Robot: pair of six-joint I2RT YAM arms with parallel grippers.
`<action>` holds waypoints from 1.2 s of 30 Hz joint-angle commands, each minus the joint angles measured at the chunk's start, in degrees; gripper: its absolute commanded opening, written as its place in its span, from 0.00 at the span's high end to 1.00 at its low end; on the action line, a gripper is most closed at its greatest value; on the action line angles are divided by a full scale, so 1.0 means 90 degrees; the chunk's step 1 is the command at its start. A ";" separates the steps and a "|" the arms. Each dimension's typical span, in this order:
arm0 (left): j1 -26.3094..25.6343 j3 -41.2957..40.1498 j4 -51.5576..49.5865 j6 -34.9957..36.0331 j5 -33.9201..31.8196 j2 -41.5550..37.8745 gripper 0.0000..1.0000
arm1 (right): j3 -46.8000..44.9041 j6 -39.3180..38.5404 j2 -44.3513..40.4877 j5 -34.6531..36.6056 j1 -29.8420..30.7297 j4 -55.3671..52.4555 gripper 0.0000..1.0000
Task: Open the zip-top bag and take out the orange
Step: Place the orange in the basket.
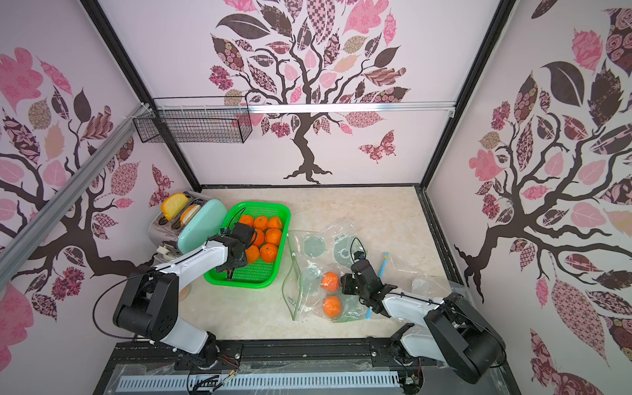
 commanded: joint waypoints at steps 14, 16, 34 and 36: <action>0.0128 0.0028 0.0261 0.0185 0.0578 -0.0206 0.26 | 0.0138 0.0061 0.0153 -0.0076 0.0021 -0.0085 0.72; 0.0123 0.0041 0.0223 0.0169 0.0576 -0.0245 0.25 | 0.0137 0.0059 0.0147 -0.0078 0.0023 -0.0077 0.72; -0.1343 -0.0825 0.1410 0.0359 0.4474 -0.3297 0.54 | 0.0117 0.0003 -0.0007 0.0157 0.0021 -0.0157 0.72; -0.1845 -0.1057 0.1819 0.0359 0.5326 -0.3489 0.56 | 0.0111 -0.0002 0.0006 0.0177 0.0024 -0.0140 0.72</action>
